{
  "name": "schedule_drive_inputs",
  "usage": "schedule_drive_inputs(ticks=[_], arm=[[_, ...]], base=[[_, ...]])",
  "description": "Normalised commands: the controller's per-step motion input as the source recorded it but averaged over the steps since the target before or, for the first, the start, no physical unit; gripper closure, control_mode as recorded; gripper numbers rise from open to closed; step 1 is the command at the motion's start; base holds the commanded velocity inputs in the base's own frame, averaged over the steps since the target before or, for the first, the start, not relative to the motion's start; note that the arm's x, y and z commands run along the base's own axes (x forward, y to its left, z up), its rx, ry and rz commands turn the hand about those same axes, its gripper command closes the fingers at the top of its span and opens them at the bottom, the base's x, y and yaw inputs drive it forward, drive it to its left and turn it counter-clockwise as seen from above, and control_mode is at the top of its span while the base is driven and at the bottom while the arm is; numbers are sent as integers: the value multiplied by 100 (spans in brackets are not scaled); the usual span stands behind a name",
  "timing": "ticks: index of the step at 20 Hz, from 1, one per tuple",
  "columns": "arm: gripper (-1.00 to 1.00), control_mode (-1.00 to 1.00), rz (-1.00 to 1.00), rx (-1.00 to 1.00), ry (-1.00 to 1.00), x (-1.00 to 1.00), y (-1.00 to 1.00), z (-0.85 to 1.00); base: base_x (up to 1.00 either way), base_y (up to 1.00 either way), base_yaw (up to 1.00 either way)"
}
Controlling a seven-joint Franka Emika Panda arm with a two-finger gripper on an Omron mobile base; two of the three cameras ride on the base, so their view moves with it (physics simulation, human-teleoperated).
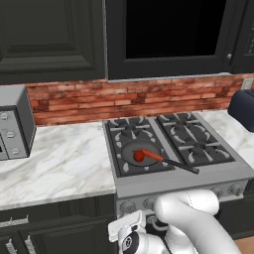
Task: Put the bell pepper and carrot in the pan. Then turn on the front left burner and set the heat to medium.
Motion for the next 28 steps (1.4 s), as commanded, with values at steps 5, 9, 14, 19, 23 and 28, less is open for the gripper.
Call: schedule_drive_inputs(ticks=[5, 9, 14, 19, 23, 28], arm=[[-100, -100, 3, 0, 0, 6, -42, 0], [-100, -100, 0, 0, 0, 0, -11, 0], [100, -100, 0, 0, 0, 0, 0, 0], [100, -100, 0, 0, 0, 0, 0, 0], [100, -100, 0, 0, 1, 0, 0, 0], [100, -100, 0, 0, 1, 0, -2, -2]], base=[[0, 0, 0], [0, 0, 0], [0, 0, 0], [0, 0, 0], [0, 0, 0], [0, 0, 0]])
